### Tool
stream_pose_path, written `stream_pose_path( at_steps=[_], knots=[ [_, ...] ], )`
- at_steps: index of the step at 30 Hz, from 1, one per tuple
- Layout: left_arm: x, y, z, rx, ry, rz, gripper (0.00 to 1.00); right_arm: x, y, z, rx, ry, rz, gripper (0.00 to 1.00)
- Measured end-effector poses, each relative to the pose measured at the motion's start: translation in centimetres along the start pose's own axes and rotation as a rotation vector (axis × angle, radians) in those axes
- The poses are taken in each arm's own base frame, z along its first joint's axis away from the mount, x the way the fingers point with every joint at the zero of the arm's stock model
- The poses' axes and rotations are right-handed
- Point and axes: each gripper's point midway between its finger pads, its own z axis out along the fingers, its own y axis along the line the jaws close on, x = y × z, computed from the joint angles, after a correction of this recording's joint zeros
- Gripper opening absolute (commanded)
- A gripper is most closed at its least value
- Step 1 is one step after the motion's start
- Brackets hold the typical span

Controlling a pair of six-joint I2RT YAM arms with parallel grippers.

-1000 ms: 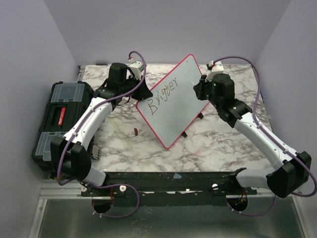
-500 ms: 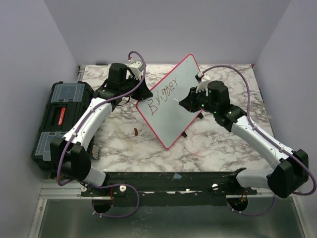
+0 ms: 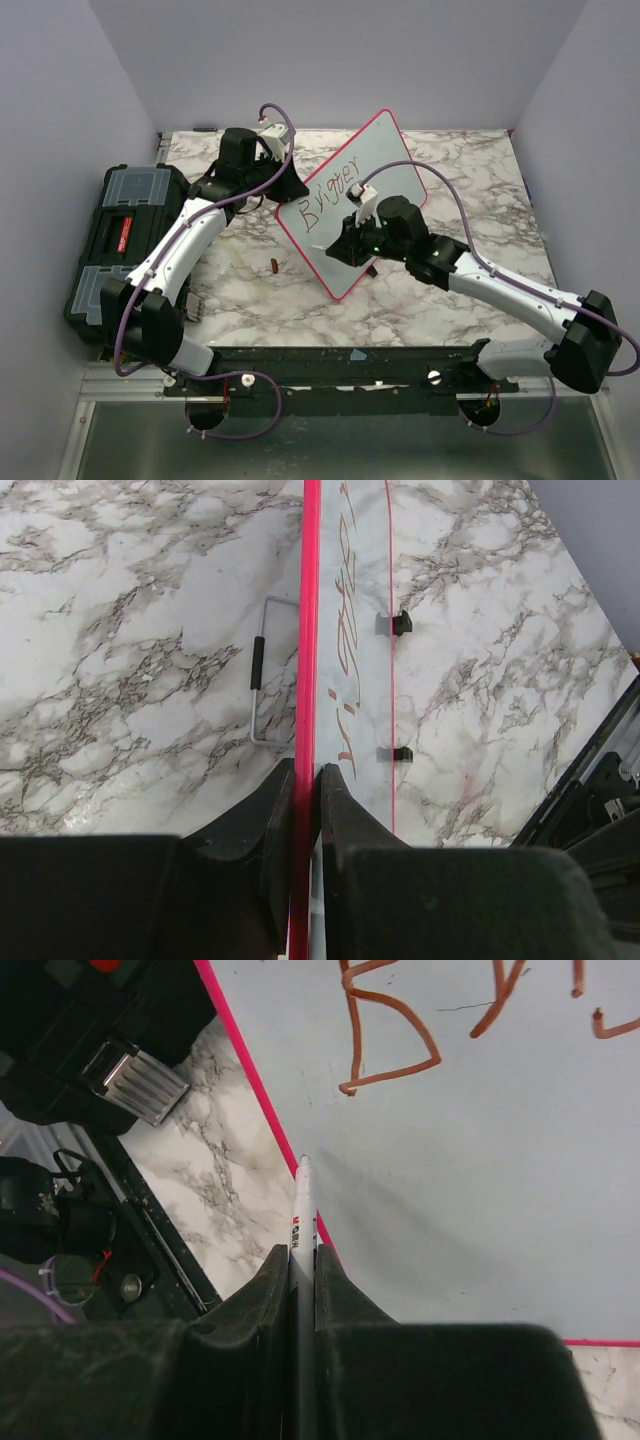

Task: Write a sentence on the whiteboard
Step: Write on the whiteboard at the whiteboard stand.

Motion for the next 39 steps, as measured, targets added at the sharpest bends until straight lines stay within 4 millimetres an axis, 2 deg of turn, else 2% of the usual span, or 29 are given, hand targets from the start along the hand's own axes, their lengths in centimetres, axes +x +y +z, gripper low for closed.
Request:
stream_pose_path(
  at_steps=[4, 21, 27, 39],
  knots=[
    [0.0, 0.0, 0.0, -0.001, 0.0, -0.001, 0.0, 0.8, 0.7, 0.8, 0.015, 0.012, -0.011, 0.01],
    [0.1, -0.1, -0.2, -0.002, -0.005, 0.0, 0.0, 2.7, 0.3, 1.9, 0.074, 0.037, -0.002, 0.01],
    [0.2, 0.0, -0.2, -0.002, -0.004, 0.0, 0.0, 2.6, 0.2, 2.0, 0.081, 0.028, 0.008, 0.01],
    [0.2, 0.1, -0.1, -0.006, -0.007, 0.005, 0.0, 2.0, -1.3, 1.9, 0.188, -0.016, 0.035, 0.01]
  ],
)
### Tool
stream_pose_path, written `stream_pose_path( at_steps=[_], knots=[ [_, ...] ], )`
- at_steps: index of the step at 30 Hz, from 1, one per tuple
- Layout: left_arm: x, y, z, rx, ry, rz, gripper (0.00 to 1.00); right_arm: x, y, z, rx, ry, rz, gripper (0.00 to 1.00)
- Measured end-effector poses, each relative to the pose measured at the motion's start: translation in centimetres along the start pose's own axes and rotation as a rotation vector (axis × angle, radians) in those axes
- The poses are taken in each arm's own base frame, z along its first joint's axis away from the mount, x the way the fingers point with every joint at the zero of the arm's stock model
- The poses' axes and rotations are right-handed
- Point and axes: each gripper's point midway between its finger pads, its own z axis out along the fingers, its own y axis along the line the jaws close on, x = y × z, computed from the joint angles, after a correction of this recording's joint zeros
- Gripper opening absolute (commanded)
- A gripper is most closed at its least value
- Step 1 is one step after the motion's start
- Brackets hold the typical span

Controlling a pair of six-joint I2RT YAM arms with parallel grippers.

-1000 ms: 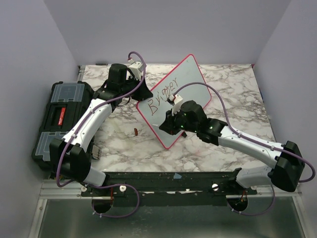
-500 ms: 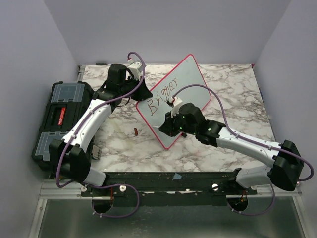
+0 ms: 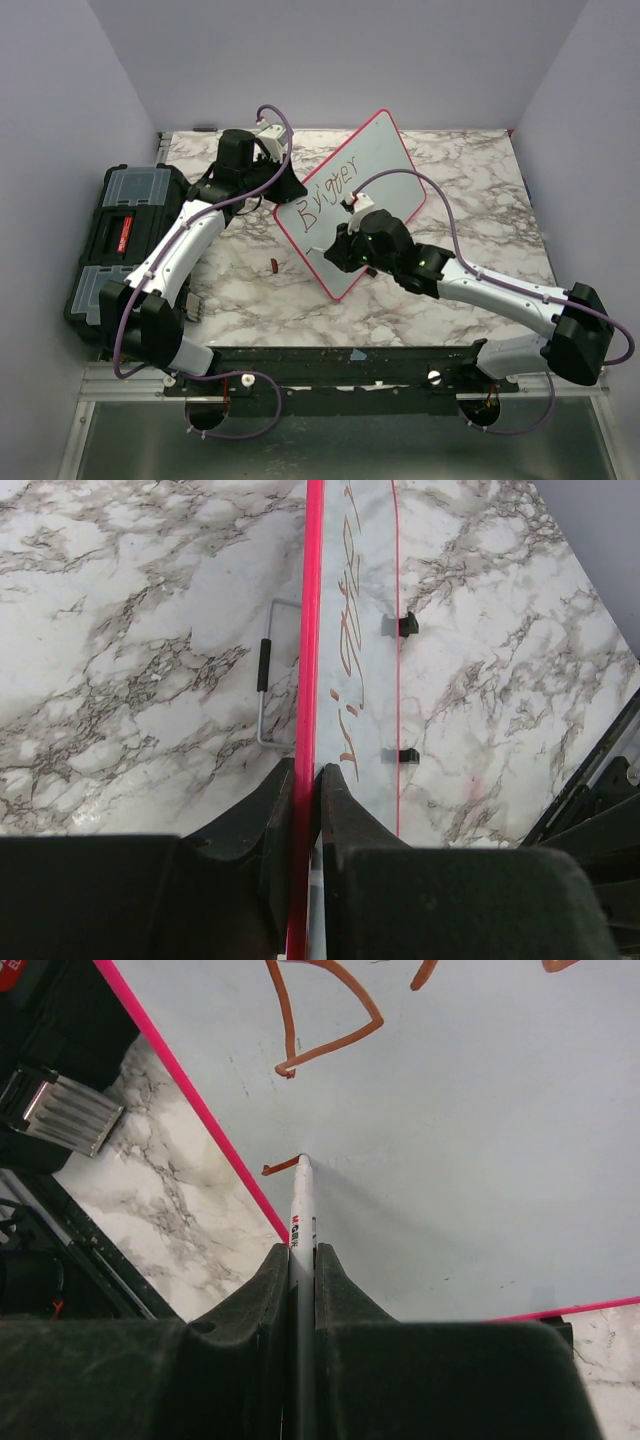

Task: Write a sentence on the whiteboard
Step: Write on the whiteboard at the whiteboard stand.

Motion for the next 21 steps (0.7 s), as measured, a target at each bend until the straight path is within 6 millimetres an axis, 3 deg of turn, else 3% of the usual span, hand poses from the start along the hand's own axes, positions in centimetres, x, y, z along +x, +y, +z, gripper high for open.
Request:
stream_pose_path(
  at_steps=[21],
  knots=[
    [-0.1, -0.4, -0.1, 0.005, -0.008, 0.004, 0.0, -1.9, -0.1, -1.2, 0.017, -0.069, 0.015, 0.01]
  ],
)
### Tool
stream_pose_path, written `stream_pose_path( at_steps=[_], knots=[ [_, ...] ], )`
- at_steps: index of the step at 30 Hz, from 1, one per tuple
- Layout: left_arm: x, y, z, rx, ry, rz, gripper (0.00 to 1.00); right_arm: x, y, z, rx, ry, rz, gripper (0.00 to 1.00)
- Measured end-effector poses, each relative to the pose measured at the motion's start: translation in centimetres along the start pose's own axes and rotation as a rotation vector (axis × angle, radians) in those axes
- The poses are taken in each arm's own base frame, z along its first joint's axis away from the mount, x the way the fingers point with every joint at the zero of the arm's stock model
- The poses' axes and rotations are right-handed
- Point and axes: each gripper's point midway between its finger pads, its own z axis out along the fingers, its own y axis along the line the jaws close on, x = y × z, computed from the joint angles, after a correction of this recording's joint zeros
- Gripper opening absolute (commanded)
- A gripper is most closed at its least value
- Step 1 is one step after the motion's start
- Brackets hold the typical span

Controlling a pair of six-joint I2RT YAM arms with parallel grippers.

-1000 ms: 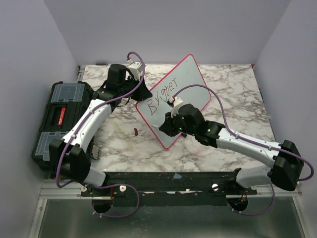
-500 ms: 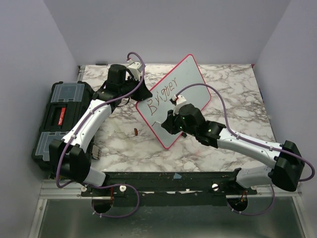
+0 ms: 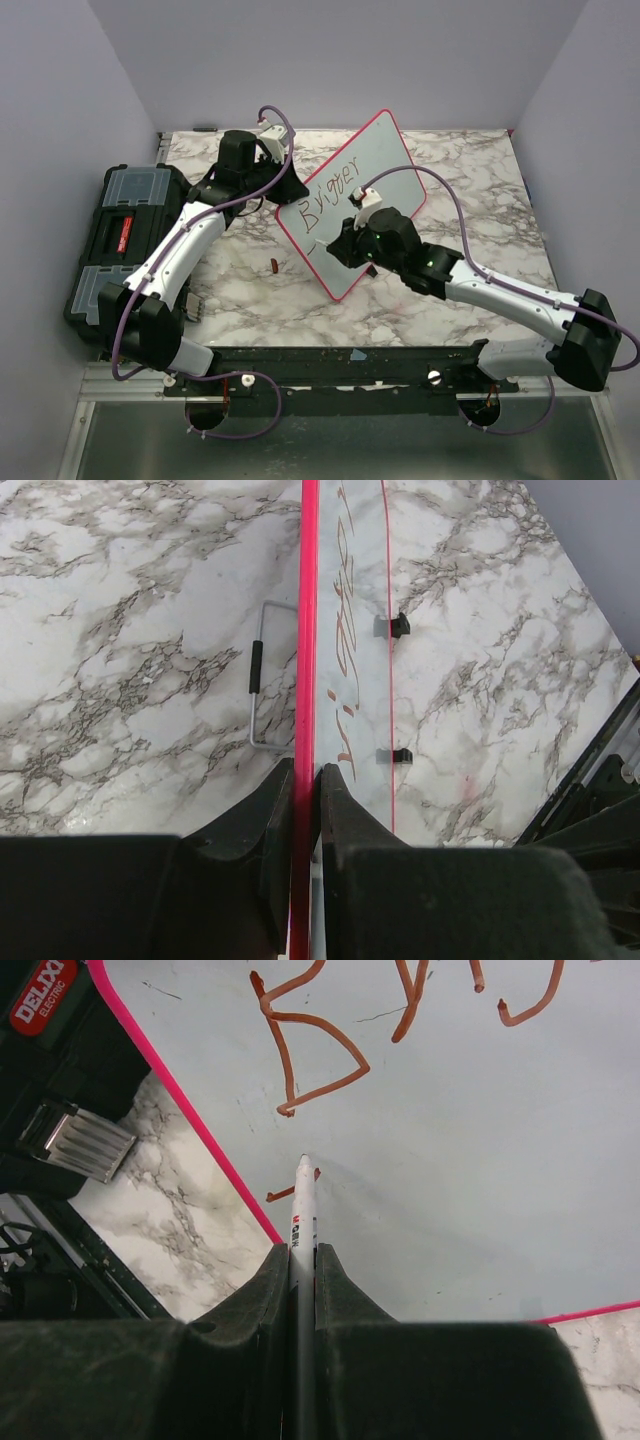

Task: Write a sentence on the whiteboard
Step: Write on the whiteboard at the whiteboard stand.

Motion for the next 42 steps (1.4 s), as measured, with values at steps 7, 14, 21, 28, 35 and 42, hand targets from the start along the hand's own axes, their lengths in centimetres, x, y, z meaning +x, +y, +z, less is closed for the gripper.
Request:
stream_pose_path(
  at_steps=[7, 14, 21, 28, 35, 42],
  knots=[
    [0.0, 0.0, -0.1, 0.0, -0.003, 0.001, 0.0, 0.0, 0.8, 0.6, -0.038, 0.008, 0.001, 0.01],
    [0.0, 0.0, 0.0, -0.001, -0.005, 0.001, 0.0, -0.2, 1.5, 1.1, -0.071, 0.011, 0.002, 0.01],
    [0.2, 0.1, 0.0, -0.005, -0.002, -0.001, 0.0, 0.0, 1.6, 1.3, -0.076, 0.017, 0.002, 0.01],
    [0.2, 0.2, 0.0, -0.008, -0.002, -0.001, 0.0, 0.4, 1.5, 1.3, -0.075, 0.022, 0.007, 0.01],
    [0.2, 0.3, 0.0, -0.011, -0.003, 0.0, 0.0, 1.6, 1.1, 1.0, -0.069, 0.044, 0.017, 0.01],
    [0.2, 0.3, 0.0, -0.012, -0.003, 0.0, 0.0, 2.6, 0.7, 0.7, -0.062, 0.061, 0.025, 0.01]
  ],
)
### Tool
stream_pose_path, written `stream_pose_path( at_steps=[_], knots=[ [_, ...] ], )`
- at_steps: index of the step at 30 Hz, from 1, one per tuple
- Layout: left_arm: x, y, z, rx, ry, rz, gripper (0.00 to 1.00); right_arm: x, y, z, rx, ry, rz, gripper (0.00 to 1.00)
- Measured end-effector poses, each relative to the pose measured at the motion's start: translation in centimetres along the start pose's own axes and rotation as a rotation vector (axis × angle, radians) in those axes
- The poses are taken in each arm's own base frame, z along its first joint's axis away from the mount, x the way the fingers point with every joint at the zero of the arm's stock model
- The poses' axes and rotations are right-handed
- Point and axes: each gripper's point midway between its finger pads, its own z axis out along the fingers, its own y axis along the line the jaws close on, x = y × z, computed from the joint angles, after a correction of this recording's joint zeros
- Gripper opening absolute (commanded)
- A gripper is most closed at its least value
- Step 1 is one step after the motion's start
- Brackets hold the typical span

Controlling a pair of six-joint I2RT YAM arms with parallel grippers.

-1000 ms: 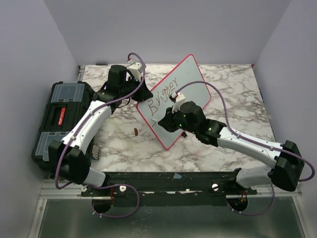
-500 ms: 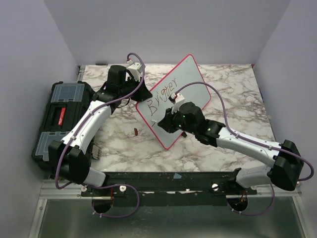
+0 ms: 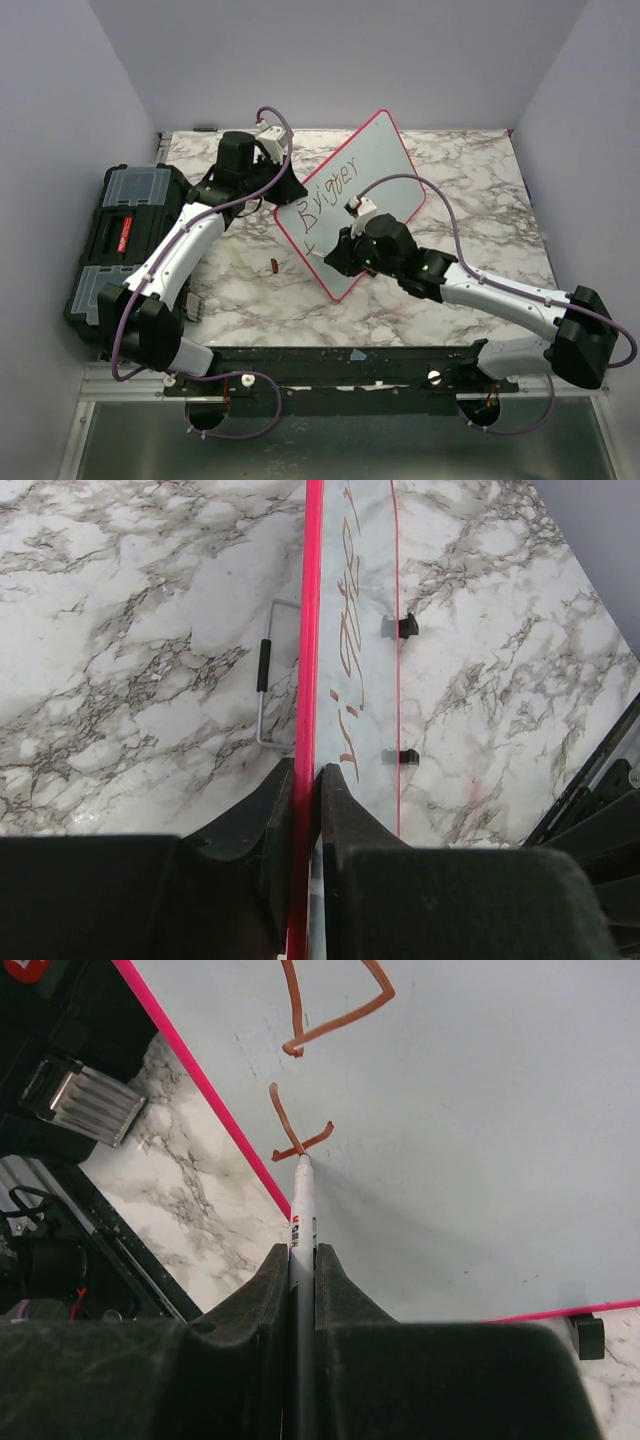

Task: Write a sentence on the whiteboard
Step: Write on the whiteboard at the whiteboard stand.

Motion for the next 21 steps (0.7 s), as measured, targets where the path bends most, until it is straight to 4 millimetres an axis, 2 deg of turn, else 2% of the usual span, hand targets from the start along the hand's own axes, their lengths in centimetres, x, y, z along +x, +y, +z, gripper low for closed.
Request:
stream_pose_path(
  at_steps=[13, 21],
  knots=[
    [0.0, 0.0, 0.0, 0.001, -0.002, 0.0, 0.0, 2.5, -0.9, -0.5, 0.013, 0.043, 0.028, 0.01],
    [-0.1, 0.1, 0.0, -0.007, -0.007, -0.001, 0.0, 2.7, -1.0, -0.6, 0.019, 0.046, 0.038, 0.01]
  ],
)
